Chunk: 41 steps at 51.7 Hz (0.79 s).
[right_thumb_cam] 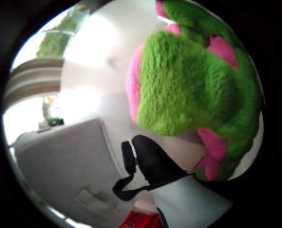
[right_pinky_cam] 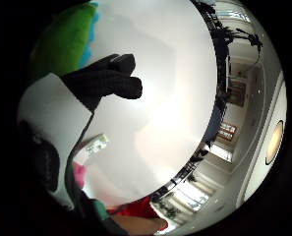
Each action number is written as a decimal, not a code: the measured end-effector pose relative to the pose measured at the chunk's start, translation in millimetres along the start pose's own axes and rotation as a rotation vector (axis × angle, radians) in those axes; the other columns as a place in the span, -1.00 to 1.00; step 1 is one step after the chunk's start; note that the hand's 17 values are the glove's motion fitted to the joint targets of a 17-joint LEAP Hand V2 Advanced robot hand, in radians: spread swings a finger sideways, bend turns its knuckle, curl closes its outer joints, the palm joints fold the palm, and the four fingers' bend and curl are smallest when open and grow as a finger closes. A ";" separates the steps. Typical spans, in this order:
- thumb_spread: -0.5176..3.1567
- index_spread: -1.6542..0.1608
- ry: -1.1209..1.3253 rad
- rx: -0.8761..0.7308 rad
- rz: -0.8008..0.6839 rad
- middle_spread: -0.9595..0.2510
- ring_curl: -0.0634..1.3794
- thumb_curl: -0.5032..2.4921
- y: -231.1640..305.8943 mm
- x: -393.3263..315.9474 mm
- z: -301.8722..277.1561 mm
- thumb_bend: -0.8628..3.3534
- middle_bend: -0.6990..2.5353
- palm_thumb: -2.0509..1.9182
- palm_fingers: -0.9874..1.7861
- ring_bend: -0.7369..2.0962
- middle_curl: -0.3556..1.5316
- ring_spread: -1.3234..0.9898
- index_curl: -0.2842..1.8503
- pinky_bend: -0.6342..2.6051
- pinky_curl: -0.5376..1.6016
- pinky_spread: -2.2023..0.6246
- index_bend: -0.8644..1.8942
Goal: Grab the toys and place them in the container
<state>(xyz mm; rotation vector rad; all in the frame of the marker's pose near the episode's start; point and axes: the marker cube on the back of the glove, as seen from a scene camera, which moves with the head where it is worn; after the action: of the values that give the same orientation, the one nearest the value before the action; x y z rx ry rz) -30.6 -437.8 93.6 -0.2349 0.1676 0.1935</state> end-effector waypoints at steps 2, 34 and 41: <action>-0.19 0.44 0.012 0.000 0.008 0.55 -0.41 -0.49 -2.5 -0.5 3.0 -0.61 -0.51 0.02 -0.43 -0.30 -0.42 0.18 -0.64 0.32 -0.15 0.62 -0.32; -0.12 0.34 0.041 0.154 -0.028 0.10 -0.23 -0.34 47.5 -1.7 4.2 -0.47 -0.33 0.34 0.45 0.14 -0.32 -0.17 -0.50 0.16 -0.21 0.29 0.04; -0.24 0.34 -0.049 0.162 -0.012 -0.01 -0.17 -0.28 66.1 5.5 -7.7 -0.47 -0.25 0.37 0.52 0.17 -0.24 -0.22 -0.42 0.09 -0.19 0.26 0.11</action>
<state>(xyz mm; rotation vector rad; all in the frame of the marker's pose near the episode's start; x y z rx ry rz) -40.2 -375.7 71.0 -0.0704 0.1328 0.1728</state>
